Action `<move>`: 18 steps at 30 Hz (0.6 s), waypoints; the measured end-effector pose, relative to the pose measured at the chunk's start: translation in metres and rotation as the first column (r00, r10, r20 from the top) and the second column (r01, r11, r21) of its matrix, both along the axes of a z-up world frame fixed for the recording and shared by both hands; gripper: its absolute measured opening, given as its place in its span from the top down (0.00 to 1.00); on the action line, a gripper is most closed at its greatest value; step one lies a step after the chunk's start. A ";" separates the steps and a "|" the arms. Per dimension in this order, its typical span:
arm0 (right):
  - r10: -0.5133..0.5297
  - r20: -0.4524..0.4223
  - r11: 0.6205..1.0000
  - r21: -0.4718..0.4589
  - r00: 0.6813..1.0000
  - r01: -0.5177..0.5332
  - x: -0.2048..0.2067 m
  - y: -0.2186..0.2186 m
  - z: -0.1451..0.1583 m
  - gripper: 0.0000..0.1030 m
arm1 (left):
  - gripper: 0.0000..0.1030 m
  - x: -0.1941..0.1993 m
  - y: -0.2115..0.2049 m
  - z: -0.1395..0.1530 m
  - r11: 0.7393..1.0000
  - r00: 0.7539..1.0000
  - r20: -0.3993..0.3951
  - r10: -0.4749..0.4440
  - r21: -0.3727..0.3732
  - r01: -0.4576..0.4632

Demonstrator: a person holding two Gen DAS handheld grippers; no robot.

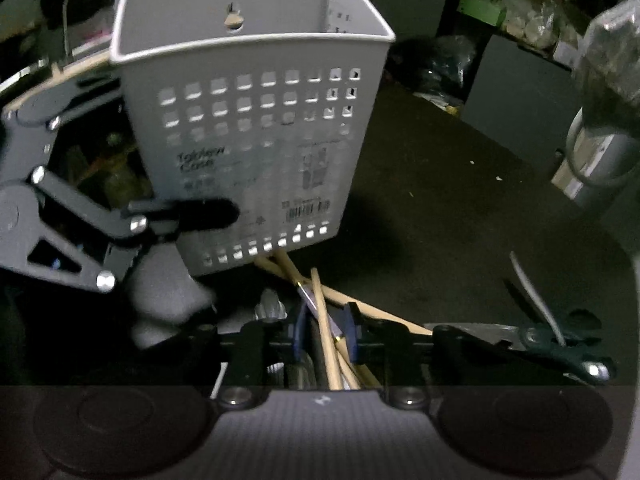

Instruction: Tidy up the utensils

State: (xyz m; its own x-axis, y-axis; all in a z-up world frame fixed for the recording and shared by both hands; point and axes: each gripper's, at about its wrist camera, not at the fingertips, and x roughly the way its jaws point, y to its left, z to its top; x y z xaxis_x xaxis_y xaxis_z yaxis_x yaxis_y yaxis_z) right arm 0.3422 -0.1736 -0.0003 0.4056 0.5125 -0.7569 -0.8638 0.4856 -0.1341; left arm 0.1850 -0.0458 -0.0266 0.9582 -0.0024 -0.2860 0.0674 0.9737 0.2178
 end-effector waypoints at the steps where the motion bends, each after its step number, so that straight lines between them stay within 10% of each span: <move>1: 0.008 0.003 1.000 0.008 1.000 -0.008 -0.001 0.000 -0.001 0.83 | 0.21 0.000 0.000 0.000 1.000 1.000 0.000 0.001 0.000 -0.001; 18: -0.071 0.182 0.997 0.013 0.981 0.070 -0.031 -0.015 0.010 0.92 | 0.21 -0.001 -0.001 -0.001 1.000 1.000 -0.012 0.006 -0.004 -0.007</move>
State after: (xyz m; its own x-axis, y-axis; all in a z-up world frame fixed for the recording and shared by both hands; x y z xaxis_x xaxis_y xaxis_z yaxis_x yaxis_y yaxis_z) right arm 0.3114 -0.1885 0.0097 0.5718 0.4825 -0.6635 -0.7889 0.5454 -0.2832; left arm 0.1842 -0.0466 -0.0279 0.9548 0.0027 -0.2971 0.0636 0.9749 0.2134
